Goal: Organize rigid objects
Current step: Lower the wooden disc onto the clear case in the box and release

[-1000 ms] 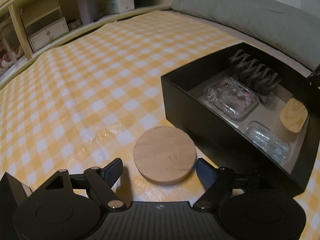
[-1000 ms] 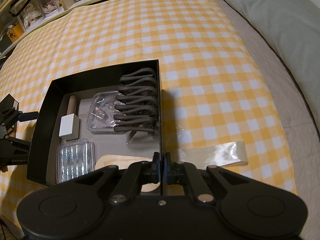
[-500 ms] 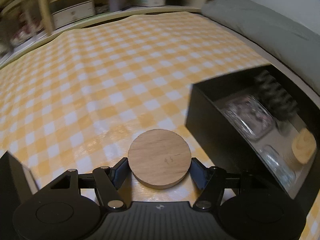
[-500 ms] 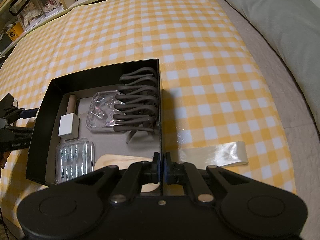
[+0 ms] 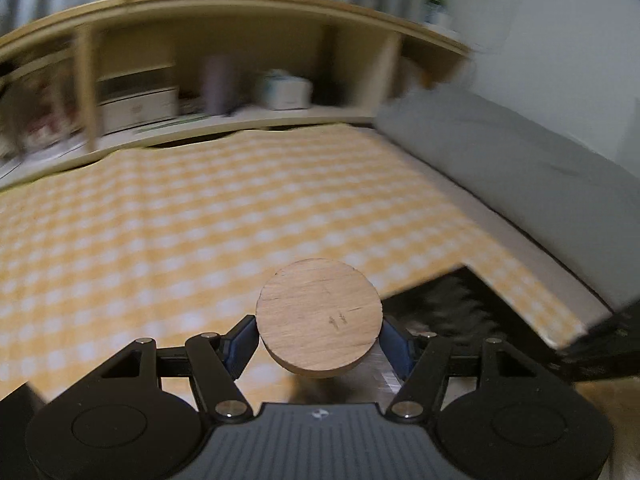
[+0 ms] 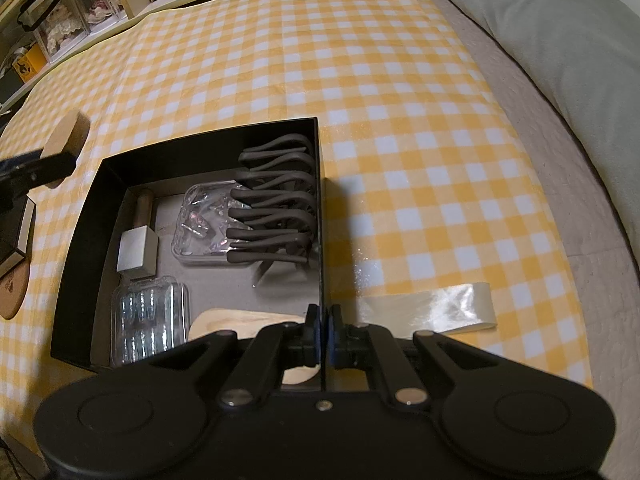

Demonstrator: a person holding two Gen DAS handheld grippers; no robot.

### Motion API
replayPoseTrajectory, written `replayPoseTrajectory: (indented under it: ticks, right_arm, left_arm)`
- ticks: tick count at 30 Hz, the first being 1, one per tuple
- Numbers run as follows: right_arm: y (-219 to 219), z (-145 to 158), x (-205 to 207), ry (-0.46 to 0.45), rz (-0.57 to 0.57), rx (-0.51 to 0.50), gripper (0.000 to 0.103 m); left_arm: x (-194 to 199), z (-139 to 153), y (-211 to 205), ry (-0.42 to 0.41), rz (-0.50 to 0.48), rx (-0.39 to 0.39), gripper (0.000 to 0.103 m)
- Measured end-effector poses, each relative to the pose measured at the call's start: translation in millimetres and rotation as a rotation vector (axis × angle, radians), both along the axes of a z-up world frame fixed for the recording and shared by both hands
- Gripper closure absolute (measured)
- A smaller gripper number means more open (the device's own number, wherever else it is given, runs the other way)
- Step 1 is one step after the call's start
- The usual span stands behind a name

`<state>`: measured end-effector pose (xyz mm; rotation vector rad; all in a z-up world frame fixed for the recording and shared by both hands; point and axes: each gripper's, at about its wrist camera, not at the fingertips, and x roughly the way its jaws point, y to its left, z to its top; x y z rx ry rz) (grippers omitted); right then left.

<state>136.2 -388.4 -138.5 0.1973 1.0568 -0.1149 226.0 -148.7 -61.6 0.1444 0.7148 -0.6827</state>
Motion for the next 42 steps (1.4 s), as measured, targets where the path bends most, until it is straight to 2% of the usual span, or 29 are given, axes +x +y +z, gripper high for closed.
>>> replayPoseTrajectory:
  ticks: [3, 6, 13, 19, 26, 27, 30, 37, 42]
  right_arm:
    - [0, 0, 0, 0.000, -0.001, 0.001, 0.099]
    - [0, -1, 0, 0.001, 0.001, -0.003, 0.099]
    - [0, -2, 1, 0.002, 0.003, -0.004, 0.099]
    - [0, -2, 1, 0.002, 0.003, -0.006, 0.099]
    - [-1, -2, 1, 0.002, 0.003, -0.006, 0.099]
    - [-1, -3, 1, 0.002, 0.003, -0.005, 0.099]
    - [-1, -3, 1, 0.002, 0.003, -0.006, 0.099]
    - [-3, -4, 1, 0.002, 0.000, 0.001, 0.099]
    - [-5, -5, 2, 0.003, 0.000, 0.000, 0.099]
  left_arm:
    - [-15, -5, -31, 0.001, -0.093, 0.057, 0.037]
    - [-26, -20, -58, 0.000, -0.143, 0.149, 0.037]
    - [-22, -53, -94, 0.021, -0.165, 0.309, 0.037]
    - [-13, -65, -103, 0.033, -0.177, 0.316, 0.036]
    - [-3, -68, -107, 0.080, -0.162, 0.272, 0.035]
    - [-2, -68, -107, 0.085, -0.160, 0.274, 0.032]
    - [-6, -65, -106, 0.079, -0.158, 0.286, 0.015]
    - [-20, -53, -102, 0.058, -0.175, 0.293, 0.005]
    - [-32, -40, -93, 0.050, -0.170, 0.283, 0.003]
